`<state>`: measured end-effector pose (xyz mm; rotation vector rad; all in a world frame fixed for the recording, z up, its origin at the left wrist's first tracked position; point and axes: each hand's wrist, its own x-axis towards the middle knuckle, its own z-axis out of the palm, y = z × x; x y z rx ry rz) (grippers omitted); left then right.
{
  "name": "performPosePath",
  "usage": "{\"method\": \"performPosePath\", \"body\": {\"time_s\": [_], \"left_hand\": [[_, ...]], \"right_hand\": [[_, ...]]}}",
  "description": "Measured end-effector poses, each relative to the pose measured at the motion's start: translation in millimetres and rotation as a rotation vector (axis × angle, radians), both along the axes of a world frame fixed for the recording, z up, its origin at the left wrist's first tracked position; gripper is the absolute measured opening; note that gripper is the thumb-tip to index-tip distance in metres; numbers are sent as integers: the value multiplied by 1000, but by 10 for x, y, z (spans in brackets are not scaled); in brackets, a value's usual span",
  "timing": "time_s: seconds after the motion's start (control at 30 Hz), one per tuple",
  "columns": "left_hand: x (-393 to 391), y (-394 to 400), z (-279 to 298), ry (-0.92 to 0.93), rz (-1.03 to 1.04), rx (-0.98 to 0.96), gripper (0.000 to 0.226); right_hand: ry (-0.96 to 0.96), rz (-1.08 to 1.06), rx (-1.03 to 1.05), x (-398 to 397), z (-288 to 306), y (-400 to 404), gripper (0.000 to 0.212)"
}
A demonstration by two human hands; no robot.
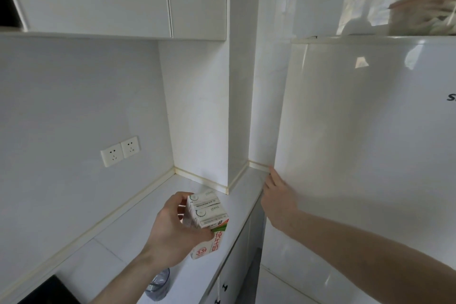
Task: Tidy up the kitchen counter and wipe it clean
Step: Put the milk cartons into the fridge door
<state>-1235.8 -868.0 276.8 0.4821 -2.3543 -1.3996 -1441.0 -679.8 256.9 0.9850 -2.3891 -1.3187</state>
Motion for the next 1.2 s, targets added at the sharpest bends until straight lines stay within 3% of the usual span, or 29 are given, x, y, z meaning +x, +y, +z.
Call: {"method": "performPosePath", "body": {"time_s": [0.27, 0.5, 1.03, 1.2], "left_hand": [[284, -140, -136, -41, 18, 44, 65], [454, -417, -218, -103, 28, 52, 69], [1005, -538, -286, -59, -213, 2, 60], [1204, -449, -397, -60, -283, 1, 60]], "right_hand": [[21, -101, -65, -55, -5, -218, 43], [-71, -82, -111, 243, -7, -361, 28], [-215, -116, -138, 2025, 6, -139, 14], [-202, -209, -176, 2617, -15, 34, 25]]}}
